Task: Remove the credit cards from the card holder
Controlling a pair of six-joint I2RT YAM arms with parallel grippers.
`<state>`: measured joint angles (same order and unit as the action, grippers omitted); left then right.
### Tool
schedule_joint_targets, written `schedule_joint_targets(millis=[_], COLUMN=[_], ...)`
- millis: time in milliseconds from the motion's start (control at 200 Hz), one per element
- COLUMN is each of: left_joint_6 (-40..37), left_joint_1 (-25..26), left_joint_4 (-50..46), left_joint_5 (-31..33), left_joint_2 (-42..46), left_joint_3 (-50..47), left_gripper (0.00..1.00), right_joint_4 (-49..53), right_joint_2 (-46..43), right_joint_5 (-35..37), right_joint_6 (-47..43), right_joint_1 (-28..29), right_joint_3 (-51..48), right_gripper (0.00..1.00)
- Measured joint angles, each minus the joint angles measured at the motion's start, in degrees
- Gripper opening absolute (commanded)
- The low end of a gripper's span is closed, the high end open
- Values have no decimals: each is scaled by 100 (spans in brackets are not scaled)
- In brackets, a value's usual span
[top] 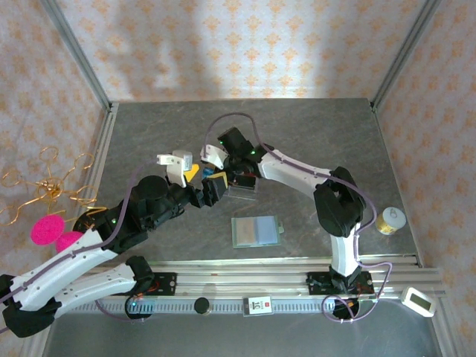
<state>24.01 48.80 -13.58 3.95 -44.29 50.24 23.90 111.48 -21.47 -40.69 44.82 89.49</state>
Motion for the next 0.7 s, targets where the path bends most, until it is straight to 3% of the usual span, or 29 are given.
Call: schedule_joint_targets(millis=[701], left_joint_6=[-7], left_joint_1=[-352], left_joint_4=[-13], left_joint_5=[-310], left_joint_2=[-98], left_joint_3=[-4], left_gripper=[99], right_joint_4=[422], right_joint_2=[505], right_joint_5=[214], right_joint_6=[-201], right_joint_1=[-2], right_joint_3=[387], right_gripper=[0])
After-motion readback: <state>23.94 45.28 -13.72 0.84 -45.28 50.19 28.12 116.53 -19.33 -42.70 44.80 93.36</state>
